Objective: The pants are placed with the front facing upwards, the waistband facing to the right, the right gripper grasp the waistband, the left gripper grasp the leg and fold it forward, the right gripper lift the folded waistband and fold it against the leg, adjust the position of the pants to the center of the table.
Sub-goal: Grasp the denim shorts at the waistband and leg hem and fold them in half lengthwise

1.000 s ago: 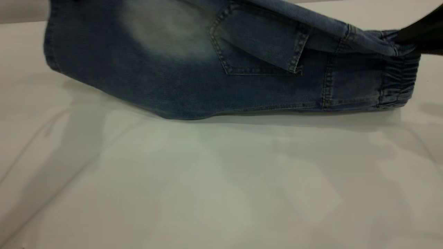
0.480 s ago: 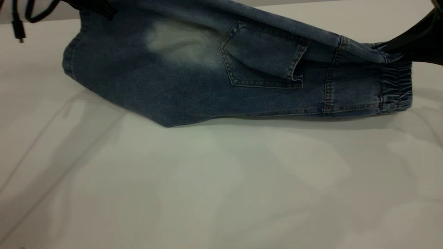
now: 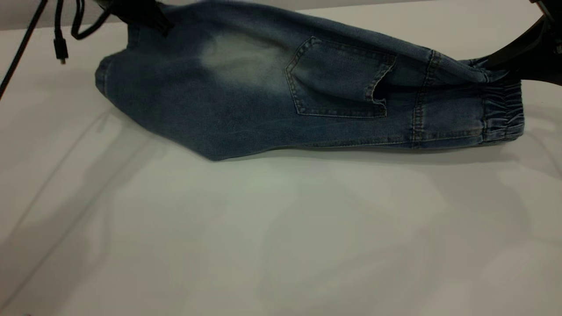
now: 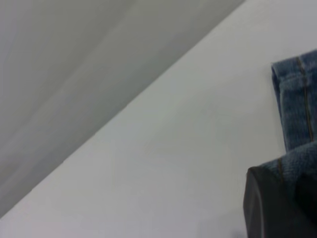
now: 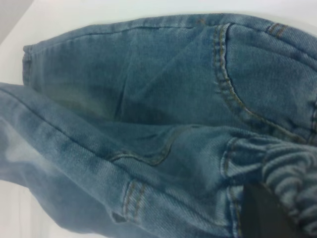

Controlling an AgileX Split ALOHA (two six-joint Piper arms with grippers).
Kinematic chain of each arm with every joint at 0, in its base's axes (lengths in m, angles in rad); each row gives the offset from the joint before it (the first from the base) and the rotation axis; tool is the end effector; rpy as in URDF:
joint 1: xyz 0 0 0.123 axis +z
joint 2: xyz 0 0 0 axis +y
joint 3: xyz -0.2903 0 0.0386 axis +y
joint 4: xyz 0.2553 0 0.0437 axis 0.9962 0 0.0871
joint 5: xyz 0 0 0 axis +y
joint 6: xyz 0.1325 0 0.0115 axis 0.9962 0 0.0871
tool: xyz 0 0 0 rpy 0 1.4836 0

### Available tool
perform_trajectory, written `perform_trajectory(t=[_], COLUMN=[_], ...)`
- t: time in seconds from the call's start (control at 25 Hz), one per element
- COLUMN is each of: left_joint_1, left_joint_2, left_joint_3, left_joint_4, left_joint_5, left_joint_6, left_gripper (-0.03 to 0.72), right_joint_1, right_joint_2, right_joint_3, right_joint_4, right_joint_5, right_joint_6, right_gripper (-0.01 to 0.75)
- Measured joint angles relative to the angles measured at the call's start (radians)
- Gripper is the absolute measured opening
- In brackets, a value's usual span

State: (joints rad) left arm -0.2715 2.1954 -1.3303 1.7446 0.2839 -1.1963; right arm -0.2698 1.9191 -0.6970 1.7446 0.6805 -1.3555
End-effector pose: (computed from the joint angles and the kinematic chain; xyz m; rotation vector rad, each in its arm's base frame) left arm 0.4871 -0.0974 0.0850 0.7924 2.1680 0.4670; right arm 0.3308 -0.0059 0.0701 0.6196 2.4133 0.9189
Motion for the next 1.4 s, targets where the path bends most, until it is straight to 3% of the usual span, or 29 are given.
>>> perform_trajectory(t=[0.92, 1.12, 1.28, 1.4], left_joint_1=[0.000, 0.000, 0.000, 0.000], left_joint_2=[0.183, 0.186, 0.186, 0.186], left_joint_3=[-0.209, -0.209, -0.209, -0.209], left_joint_4=[0.000, 0.000, 0.000, 0.000], left_joint_5=[-0.038, -0.033, -0.004, 0.022], left_joint_6=[0.064, 0.052, 0.011, 0.003], left_gripper=[0.094, 0.212, 0.338, 0.379], right_joint_1=[0.000, 0.000, 0.000, 0.000], right_joint_2=[0.000, 0.000, 0.000, 0.000], right_joint_3=[0.000, 0.000, 0.000, 0.000], right_joint_4=[0.000, 0.000, 0.000, 0.000], right_joint_5=[-0.038, -0.046, -0.047, -0.045], right_joint_6=[-0.019, -0.019, -0.019, -0.019], right_gripper=[0.067, 0.188, 0.351, 0.454])
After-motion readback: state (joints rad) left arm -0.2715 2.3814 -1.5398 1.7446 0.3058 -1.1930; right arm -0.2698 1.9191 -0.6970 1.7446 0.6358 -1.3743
